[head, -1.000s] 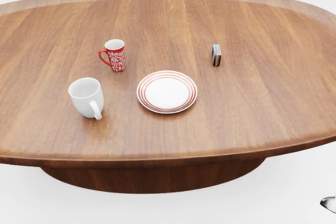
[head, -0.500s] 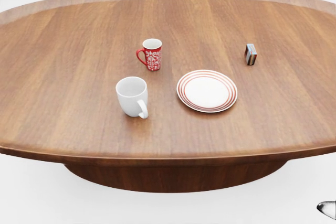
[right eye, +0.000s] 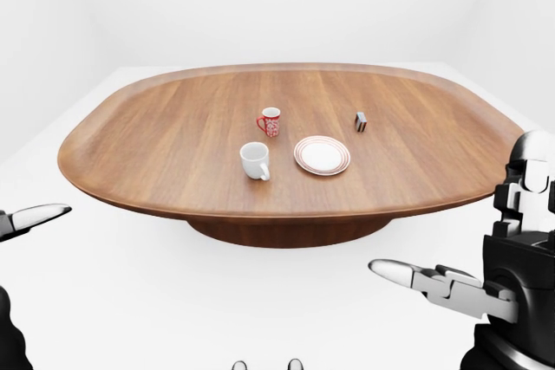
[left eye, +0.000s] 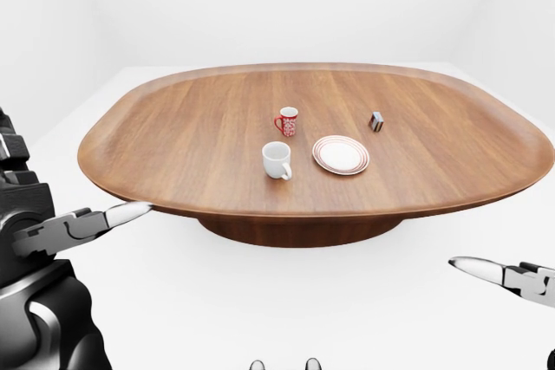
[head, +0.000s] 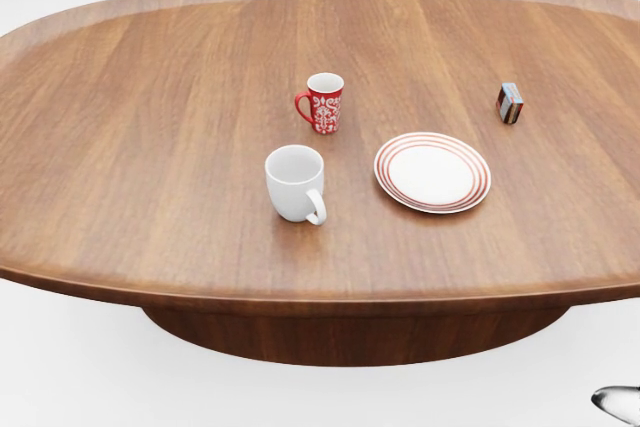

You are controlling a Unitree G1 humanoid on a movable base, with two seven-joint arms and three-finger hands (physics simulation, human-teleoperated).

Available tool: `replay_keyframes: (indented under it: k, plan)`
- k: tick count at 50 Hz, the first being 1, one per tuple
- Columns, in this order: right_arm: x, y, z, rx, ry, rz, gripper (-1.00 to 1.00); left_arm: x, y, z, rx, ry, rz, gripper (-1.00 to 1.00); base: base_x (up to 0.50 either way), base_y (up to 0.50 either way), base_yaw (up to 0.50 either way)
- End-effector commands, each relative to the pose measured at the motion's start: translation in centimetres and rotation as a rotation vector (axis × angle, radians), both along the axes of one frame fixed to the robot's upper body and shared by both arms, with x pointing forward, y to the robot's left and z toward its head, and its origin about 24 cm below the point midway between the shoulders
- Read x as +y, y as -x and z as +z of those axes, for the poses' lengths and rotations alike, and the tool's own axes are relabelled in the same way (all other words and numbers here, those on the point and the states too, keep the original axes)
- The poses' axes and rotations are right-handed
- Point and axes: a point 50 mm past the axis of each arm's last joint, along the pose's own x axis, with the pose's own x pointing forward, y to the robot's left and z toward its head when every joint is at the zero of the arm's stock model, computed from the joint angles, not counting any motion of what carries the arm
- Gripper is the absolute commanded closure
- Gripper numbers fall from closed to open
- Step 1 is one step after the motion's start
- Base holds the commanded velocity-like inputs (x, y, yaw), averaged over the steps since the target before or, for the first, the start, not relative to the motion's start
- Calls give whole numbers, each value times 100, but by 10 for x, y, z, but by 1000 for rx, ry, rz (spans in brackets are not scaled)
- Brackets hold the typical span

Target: Put the white mug on the plate.

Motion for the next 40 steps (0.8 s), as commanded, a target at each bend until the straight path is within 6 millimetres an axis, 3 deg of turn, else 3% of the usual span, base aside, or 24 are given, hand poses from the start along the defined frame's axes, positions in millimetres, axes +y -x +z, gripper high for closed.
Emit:
replay_keyframes:
  k: [1,5,40]
  plan:
    - [1,-3,5,-22,-2,26,-100,0,-2,-4,21,3,-4,-100,18,0,0]
    - [4,-2,-2,6,4,20,-100,0,-2,-3,18,3,-4,-100,36,0,0]
    - [5,-4,0,-5,13,31,-100,0,-1,-2,8,11,-13,-100,40,0,0]
